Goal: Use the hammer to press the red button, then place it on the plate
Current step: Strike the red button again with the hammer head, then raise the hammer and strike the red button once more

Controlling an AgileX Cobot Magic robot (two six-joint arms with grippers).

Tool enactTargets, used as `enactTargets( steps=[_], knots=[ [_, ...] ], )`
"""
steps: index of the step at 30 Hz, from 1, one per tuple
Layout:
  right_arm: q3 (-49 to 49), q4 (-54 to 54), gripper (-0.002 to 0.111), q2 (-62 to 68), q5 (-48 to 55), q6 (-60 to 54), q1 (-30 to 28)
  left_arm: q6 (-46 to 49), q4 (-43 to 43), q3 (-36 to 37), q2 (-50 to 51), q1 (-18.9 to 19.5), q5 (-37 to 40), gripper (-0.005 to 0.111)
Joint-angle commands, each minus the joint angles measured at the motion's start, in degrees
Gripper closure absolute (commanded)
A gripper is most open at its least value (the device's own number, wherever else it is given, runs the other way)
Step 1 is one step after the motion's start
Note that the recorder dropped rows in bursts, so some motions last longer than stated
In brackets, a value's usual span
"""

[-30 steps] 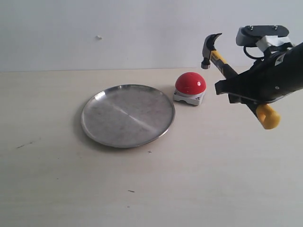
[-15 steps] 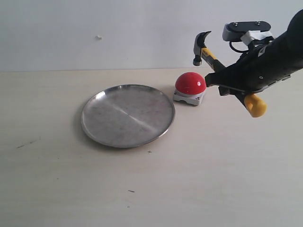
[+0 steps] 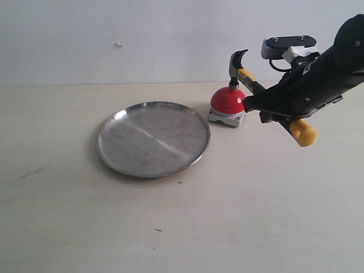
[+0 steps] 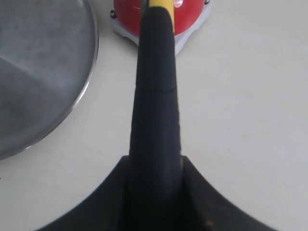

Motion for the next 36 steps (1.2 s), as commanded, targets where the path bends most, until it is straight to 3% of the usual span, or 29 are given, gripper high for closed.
enactTargets(
  steps=[1, 24, 32, 36],
  knots=[
    [-2.1, 1.5, 0.108, -0.9, -4.8, -1.5, 0.1, 0.0, 0.1, 0.0, 0.1, -0.5, 0.1, 0.107],
    [-12.0, 1.6, 0.108, -6.3, -1.3, -2.4, 0.1, 0.0, 0.1, 0.0, 0.1, -0.5, 0.1, 0.107],
    [-11.5, 0.2, 0.108, 5.2, 11.7, -2.7, 0.1, 0.0, 0.1, 0.0, 0.1, -0.5, 0.1, 0.107],
    [-11.5, 4.7, 0.108, 2.6, 8.2, -4.1, 0.1, 0.0, 0.1, 0.0, 0.1, -0.5, 0.1, 0.107]
  ],
)
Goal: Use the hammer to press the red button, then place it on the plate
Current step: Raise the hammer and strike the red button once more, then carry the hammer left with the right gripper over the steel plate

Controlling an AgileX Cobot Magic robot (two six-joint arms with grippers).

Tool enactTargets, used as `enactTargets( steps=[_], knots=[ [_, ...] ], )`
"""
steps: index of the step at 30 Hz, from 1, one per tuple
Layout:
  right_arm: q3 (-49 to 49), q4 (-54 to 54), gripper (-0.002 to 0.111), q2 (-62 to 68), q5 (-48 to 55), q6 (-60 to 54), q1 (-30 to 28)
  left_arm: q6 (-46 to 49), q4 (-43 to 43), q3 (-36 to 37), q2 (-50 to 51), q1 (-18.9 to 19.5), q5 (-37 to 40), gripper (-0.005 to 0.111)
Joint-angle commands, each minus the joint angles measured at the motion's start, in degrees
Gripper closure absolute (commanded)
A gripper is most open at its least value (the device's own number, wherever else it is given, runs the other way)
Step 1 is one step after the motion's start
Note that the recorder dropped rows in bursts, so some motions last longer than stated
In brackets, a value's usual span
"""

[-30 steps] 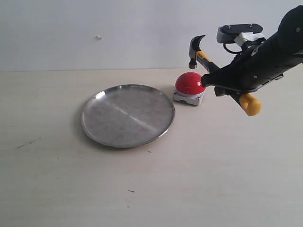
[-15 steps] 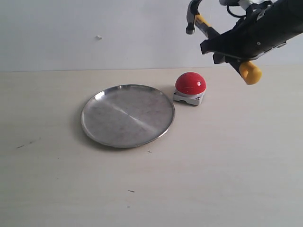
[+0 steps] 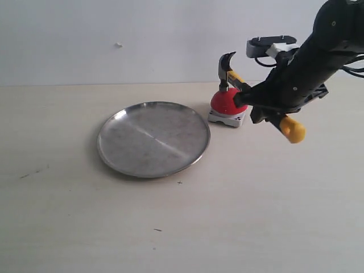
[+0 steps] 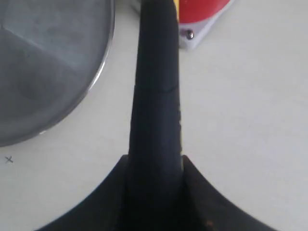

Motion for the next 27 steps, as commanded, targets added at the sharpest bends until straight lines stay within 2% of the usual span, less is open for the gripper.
enactTargets(
  steps=[1, 3, 5, 7, 10, 11, 13, 21, 27],
  knots=[
    [-0.7, 7.1, 0.108, -5.8, -5.4, -3.9, -0.1, 0.0, 0.1, 0.0, 0.1, -0.5, 0.1, 0.107],
    [-0.6, 14.9, 0.108, -8.5, -5.9, -8.1, -0.1, 0.0, 0.1, 0.0, 0.1, -0.5, 0.1, 0.107],
    [1.1, 30.9, 0.108, -9.9, -8.6, -18.6, 0.9, 0.0, 0.1, 0.0, 0.1, -0.5, 0.1, 0.107],
    [5.5, 46.7, 0.108, -10.4, -17.2, -29.7, 4.9, 0.0, 0.1, 0.0, 0.1, -0.5, 0.1, 0.107],
    [9.6, 70.0, 0.108, -9.4, -34.0, -48.5, 14.6, 0.0, 0.1, 0.0, 0.1, -0.5, 0.2, 0.107],
    [9.7, 73.2, 0.108, -8.9, -35.8, -51.5, 15.9, 0.0, 0.1, 0.0, 0.1, -0.5, 0.2, 0.107],
    [9.7, 76.9, 0.108, -8.1, -38.1, -53.5, 18.5, 0.0, 0.1, 0.0, 0.1, -0.5, 0.2, 0.107],
    [9.7, 77.6, 0.108, -5.6, -45.7, -51.0, 24.9, 0.0, 0.1, 0.0, 0.1, -0.5, 0.2, 0.107],
    [9.7, 77.5, 0.108, -5.0, -28.5, -50.5, 20.7, 0.0, 0.1, 0.0, 0.1, -0.5, 0.2, 0.107]
  ],
)
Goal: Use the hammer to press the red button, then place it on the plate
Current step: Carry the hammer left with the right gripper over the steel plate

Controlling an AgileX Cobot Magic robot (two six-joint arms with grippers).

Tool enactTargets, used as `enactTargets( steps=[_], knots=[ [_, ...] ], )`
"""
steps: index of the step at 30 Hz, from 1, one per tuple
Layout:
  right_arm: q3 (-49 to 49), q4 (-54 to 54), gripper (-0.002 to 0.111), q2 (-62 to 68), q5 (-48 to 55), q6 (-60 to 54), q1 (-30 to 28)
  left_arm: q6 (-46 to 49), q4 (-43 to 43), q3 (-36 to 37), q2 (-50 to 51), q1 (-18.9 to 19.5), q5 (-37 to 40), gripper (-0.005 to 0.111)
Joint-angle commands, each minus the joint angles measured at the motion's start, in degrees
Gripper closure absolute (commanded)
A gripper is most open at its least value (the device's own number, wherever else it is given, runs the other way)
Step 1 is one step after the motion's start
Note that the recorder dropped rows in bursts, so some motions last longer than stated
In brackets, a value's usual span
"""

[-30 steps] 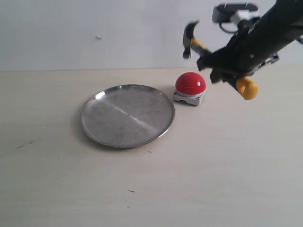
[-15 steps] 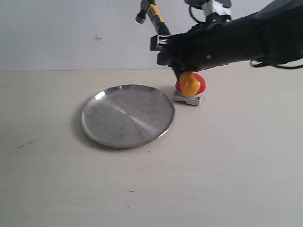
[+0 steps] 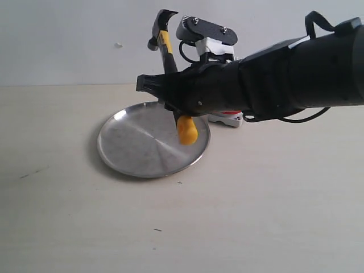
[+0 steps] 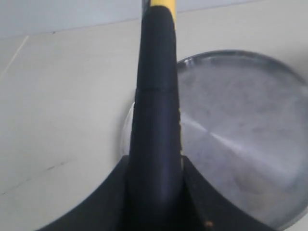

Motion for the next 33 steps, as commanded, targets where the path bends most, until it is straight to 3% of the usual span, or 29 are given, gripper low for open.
enactTargets(
  steps=[1, 3, 5, 8, 10, 13, 15, 18, 23, 33],
  knots=[
    [-0.6, -1.9, 0.108, -0.7, 13.0, 0.7, -4.4, 0.0, 0.1, 0.0, 0.1, -0.5, 0.2, 0.107],
    [-0.6, -5.7, 0.108, -1.0, 17.5, 4.7, -6.9, 0.0, 0.1, 0.0, 0.1, -0.5, 0.2, 0.107],
    [-1.2, -16.7, 0.108, -1.3, 18.8, 14.3, -8.0, 0.0, 0.1, 0.0, 0.1, -0.5, 0.2, 0.107],
    [-7.4, -63.1, 0.108, -1.3, 25.1, 54.2, -7.9, 0.0, 0.1, 0.0, 0.1, -0.5, 0.2, 0.107],
    [-10.4, -86.1, 0.108, -1.7, 29.4, 74.9, -6.5, 0.0, 0.1, 0.0, 0.1, -0.5, 0.2, 0.107],
    [-9.5, -109.6, 0.108, -1.9, 21.0, 99.3, -2.4, 0.0, 0.1, 0.0, 0.1, -0.5, 0.0, 0.107],
    [-7.9, -124.7, 0.108, 0.9, 6.9, 121.0, -0.6, 0.0, 0.1, 0.0, 0.1, -0.5, -0.1, 0.107],
    [-7.9, -127.8, 0.108, 5.8, -3.0, 129.9, -0.6, 0.0, 0.1, 0.0, 0.1, -0.5, -0.1, 0.107],
    [-7.9, -113.7, 0.108, 14.3, -21.1, 127.1, -0.6, 0.0, 0.1, 0.0, 0.1, -0.5, -0.1, 0.107],
    [-7.9, -105.1, 0.108, 19.3, -23.1, 121.9, -0.6, 0.0, 0.1, 0.0, 0.1, -0.5, -0.1, 0.107]
  ],
)
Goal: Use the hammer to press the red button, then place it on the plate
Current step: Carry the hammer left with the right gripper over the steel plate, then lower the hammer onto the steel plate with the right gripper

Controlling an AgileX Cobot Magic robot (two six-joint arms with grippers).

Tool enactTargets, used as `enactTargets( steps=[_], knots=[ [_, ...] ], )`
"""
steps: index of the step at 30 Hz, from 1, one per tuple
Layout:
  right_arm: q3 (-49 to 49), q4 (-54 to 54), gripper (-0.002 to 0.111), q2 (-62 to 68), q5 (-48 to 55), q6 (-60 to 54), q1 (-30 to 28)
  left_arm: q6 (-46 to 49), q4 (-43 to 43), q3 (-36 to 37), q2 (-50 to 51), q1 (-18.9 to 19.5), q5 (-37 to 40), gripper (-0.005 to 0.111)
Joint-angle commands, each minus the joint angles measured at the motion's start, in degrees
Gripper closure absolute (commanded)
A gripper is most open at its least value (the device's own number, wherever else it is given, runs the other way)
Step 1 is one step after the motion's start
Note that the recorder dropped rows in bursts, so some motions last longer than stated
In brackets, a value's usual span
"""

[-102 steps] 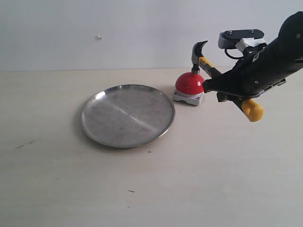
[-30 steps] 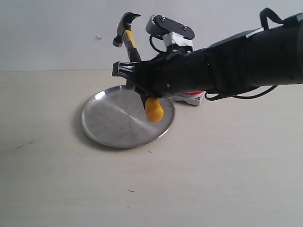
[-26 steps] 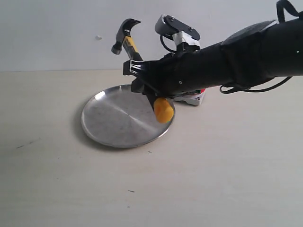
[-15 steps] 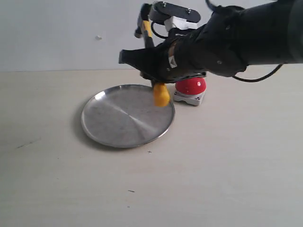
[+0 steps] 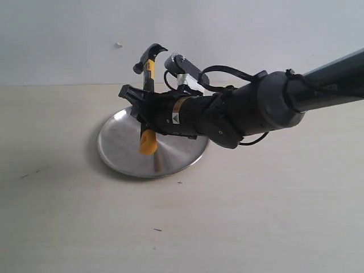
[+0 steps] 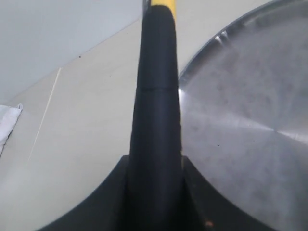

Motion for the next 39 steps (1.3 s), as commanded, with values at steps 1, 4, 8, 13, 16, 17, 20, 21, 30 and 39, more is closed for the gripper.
enactTargets(
  steps=[1, 4, 8, 13, 16, 17, 20, 21, 30, 39],
  knots=[
    [-0.5, 1.7, 0.108, 1.3, -5.8, -3.0, 0.0, 0.0, 0.1, 0.0, 0.1, -0.5, -0.1, 0.107],
    [-0.5, 1.7, 0.108, 2.8, -5.8, -3.0, 0.0, 0.0, 0.1, 0.0, 0.1, -0.5, -0.1, 0.107],
    [-0.5, 1.7, 0.108, 3.9, -6.2, -3.0, 0.0, 0.0, 0.1, 0.0, 0.1, -0.5, -0.1, 0.107],
    [-1.2, 3.7, 0.108, 5.6, -6.7, -2.9, 0.0, 0.0, 0.1, 0.0, 0.1, -0.5, -0.1, 0.107],
    [-2.5, 3.7, 0.108, 6.3, -5.7, -2.9, 0.0, 0.0, 0.1, 0.0, 0.1, -0.5, -0.1, 0.107],
    [-2.9, 3.7, 0.108, 6.4, -5.2, -2.9, 0.0, 0.0, 0.1, 0.0, 0.1, -0.5, -0.1, 0.107],
    [-4.0, 3.7, 0.108, 6.7, -3.2, -2.9, 0.0, 0.0, 0.1, 0.0, 0.1, -0.5, -0.1, 0.107],
    [-4.3, 3.7, 0.108, 6.8, -2.6, -2.9, 0.0, 0.0, 0.1, 0.0, 0.1, -0.5, -0.1, 0.107],
    [-5.0, 3.7, 0.108, 8.2, -1.2, -2.8, 0.0, 0.0, 0.1, 0.0, 0.1, -0.5, -0.1, 0.107],
    [-5.0, 3.5, 0.108, 9.5, -0.4, -2.6, 0.0, 0.0, 0.1, 0.0, 0.1, -0.5, -0.1, 0.107]
  ],
)
